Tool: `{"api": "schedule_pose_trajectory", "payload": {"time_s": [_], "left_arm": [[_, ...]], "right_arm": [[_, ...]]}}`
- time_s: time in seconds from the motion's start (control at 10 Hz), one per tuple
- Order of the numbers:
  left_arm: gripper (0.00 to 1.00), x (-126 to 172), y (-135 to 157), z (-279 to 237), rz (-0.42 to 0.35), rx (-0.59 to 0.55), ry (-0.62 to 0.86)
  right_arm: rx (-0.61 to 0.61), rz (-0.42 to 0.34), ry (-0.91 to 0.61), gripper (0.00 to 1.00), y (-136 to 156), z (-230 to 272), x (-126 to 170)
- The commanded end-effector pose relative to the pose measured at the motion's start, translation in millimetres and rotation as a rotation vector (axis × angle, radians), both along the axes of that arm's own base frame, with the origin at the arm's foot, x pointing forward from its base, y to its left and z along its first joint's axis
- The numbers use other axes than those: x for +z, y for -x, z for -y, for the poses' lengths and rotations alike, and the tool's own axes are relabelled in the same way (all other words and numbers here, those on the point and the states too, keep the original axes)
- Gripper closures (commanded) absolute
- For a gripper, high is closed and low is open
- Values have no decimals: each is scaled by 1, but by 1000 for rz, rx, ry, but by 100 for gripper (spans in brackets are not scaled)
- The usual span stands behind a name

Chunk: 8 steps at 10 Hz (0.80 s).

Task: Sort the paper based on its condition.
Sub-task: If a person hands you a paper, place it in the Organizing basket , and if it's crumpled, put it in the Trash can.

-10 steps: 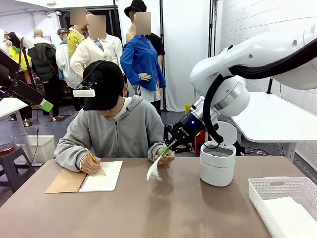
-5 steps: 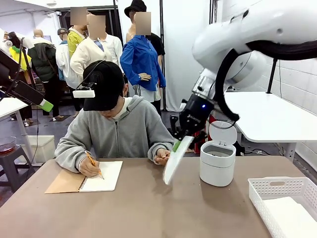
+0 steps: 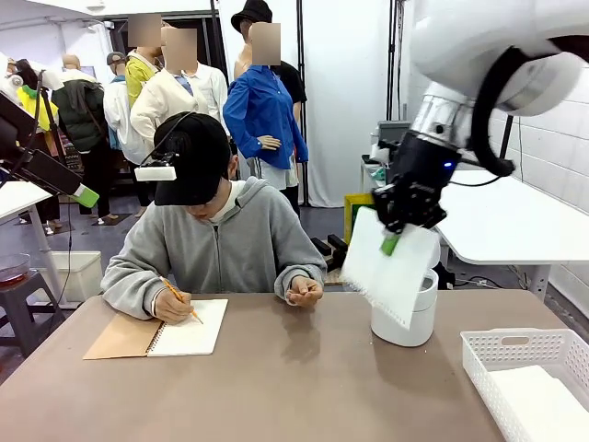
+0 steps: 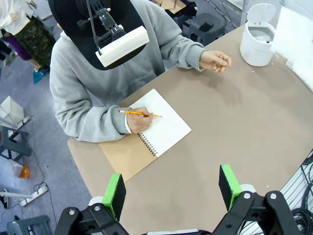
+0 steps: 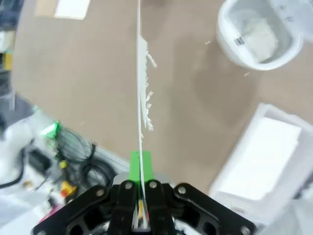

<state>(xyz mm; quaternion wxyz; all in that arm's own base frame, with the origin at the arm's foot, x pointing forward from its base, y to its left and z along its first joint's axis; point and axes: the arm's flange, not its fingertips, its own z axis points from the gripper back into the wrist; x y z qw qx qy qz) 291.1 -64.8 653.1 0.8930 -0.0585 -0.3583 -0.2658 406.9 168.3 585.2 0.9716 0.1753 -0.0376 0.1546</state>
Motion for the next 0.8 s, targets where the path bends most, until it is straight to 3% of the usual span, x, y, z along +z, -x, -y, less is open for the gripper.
{"api": "schedule_pose_trajectory", "payload": {"time_s": [0.0,0.1,0.3,0.5,0.7], "left_arm": [[0,0,0,0,3,1,1],[0,0,0,0,3,1,1],[0,0,0,0,3,1,1],[0,0,0,0,3,1,1],[0,0,0,0,3,1,1]], "right_arm": [[-36,165,0,100,7,32,-24],[-68,199,16,100,6,55,-27],[-160,192,87,100,23,94,-32],[-288,137,139,100,31,135,-39],[-336,64,177,100,33,161,-50]]}}
